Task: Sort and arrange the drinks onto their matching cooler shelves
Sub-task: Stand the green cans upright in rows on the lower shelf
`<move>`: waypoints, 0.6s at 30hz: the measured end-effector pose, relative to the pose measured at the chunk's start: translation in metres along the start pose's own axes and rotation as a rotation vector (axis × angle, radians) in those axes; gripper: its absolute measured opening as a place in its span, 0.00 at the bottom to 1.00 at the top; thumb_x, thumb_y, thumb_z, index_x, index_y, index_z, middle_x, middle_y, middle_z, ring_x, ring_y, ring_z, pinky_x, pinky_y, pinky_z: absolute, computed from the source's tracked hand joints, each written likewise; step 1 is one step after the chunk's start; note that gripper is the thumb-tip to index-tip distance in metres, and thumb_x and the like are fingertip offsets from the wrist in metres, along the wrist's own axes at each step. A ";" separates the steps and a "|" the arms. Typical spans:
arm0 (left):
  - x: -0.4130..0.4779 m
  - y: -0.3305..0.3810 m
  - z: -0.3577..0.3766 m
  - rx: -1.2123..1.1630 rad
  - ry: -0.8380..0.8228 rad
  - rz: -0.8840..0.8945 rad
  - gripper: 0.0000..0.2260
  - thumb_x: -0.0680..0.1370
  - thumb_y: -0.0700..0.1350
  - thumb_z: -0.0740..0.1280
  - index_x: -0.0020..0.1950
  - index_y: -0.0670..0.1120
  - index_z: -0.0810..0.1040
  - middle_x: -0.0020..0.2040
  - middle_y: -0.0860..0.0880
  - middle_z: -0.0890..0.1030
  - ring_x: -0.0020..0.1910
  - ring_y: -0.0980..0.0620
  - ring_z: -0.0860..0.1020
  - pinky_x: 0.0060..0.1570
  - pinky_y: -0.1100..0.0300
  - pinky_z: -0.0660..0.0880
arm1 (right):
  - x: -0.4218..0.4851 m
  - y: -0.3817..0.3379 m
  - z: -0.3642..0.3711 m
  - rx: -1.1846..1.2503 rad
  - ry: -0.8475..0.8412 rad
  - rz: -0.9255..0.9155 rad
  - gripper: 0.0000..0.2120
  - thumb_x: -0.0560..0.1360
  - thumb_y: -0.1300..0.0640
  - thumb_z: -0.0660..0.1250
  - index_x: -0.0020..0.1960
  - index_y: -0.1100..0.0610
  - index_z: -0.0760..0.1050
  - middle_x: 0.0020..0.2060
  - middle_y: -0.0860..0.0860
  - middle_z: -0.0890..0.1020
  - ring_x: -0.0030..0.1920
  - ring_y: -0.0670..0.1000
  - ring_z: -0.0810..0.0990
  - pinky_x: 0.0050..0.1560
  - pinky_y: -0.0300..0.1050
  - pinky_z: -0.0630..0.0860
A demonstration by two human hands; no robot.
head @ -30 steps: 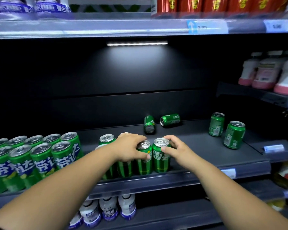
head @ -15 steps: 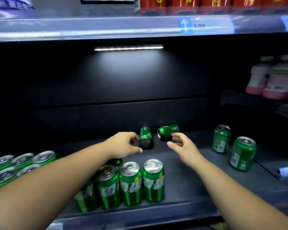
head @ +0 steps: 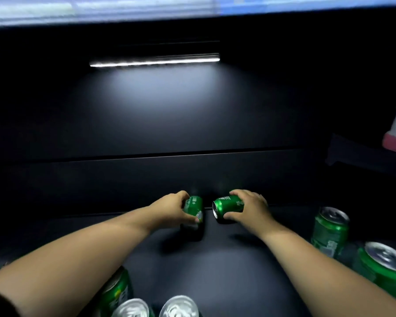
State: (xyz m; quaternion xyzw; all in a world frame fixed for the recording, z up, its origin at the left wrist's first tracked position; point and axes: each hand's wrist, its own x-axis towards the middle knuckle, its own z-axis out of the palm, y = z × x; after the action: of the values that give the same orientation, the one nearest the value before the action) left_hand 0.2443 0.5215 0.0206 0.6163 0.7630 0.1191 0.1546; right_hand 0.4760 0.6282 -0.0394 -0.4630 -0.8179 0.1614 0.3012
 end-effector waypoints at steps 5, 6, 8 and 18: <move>0.025 0.004 0.014 -0.018 -0.037 -0.073 0.42 0.65 0.63 0.77 0.73 0.50 0.65 0.65 0.48 0.76 0.60 0.48 0.77 0.60 0.56 0.74 | 0.022 0.001 0.015 -0.138 -0.080 -0.057 0.40 0.62 0.39 0.80 0.71 0.42 0.72 0.70 0.42 0.74 0.73 0.48 0.66 0.76 0.53 0.48; 0.028 0.004 0.017 0.003 -0.044 -0.077 0.42 0.65 0.63 0.77 0.73 0.50 0.64 0.66 0.46 0.75 0.61 0.47 0.77 0.59 0.55 0.74 | 0.025 0.002 0.017 -0.153 -0.101 -0.067 0.41 0.61 0.39 0.80 0.72 0.42 0.71 0.70 0.41 0.73 0.73 0.48 0.65 0.77 0.53 0.47; 0.033 0.004 0.022 0.073 -0.062 -0.080 0.41 0.67 0.63 0.75 0.73 0.50 0.63 0.66 0.44 0.74 0.61 0.45 0.76 0.60 0.54 0.74 | 0.029 0.004 0.022 -0.171 -0.143 -0.075 0.42 0.61 0.38 0.79 0.73 0.40 0.69 0.71 0.40 0.71 0.74 0.48 0.63 0.77 0.54 0.45; 0.029 0.009 0.011 0.034 -0.068 -0.080 0.31 0.69 0.53 0.76 0.67 0.52 0.67 0.56 0.48 0.79 0.46 0.49 0.82 0.44 0.54 0.81 | 0.029 0.004 0.023 -0.173 -0.131 -0.080 0.38 0.65 0.36 0.76 0.72 0.41 0.71 0.68 0.39 0.74 0.72 0.49 0.67 0.78 0.57 0.44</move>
State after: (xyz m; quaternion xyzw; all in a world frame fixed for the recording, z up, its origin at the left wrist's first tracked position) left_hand 0.2514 0.5518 0.0114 0.5915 0.7832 0.0788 0.1745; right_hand 0.4524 0.6552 -0.0494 -0.4428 -0.8644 0.1080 0.2122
